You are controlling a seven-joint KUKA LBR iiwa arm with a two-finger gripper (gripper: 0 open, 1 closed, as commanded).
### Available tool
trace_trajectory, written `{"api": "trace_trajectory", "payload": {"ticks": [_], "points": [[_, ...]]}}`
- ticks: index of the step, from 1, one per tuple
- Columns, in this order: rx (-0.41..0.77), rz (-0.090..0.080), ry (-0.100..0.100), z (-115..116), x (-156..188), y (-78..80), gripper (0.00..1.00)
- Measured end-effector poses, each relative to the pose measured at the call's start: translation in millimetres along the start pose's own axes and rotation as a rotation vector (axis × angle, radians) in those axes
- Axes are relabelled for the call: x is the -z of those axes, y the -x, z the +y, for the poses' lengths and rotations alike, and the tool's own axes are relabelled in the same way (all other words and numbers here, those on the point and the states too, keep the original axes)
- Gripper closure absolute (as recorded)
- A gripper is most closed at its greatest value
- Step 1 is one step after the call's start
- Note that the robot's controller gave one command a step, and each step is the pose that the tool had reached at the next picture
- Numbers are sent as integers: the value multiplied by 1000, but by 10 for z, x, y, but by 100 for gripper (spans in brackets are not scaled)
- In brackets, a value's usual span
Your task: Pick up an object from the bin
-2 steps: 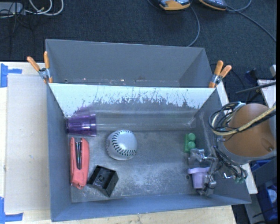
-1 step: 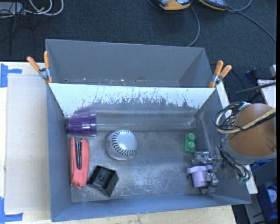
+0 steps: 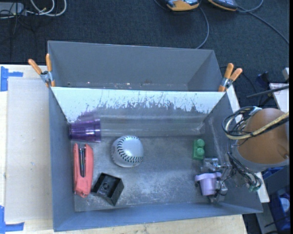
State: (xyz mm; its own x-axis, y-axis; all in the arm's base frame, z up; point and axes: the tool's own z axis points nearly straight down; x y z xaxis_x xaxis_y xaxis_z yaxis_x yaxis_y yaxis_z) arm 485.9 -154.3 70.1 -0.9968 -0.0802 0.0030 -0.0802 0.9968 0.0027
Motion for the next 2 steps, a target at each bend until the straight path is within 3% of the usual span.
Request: {"api": "trace_trajectory", "payload": {"ticks": [1, 2], "points": [[-26, 6, 3, 50, 691, -40, 100], [7, -6, -2, 18, 543, -44, 100]]}}
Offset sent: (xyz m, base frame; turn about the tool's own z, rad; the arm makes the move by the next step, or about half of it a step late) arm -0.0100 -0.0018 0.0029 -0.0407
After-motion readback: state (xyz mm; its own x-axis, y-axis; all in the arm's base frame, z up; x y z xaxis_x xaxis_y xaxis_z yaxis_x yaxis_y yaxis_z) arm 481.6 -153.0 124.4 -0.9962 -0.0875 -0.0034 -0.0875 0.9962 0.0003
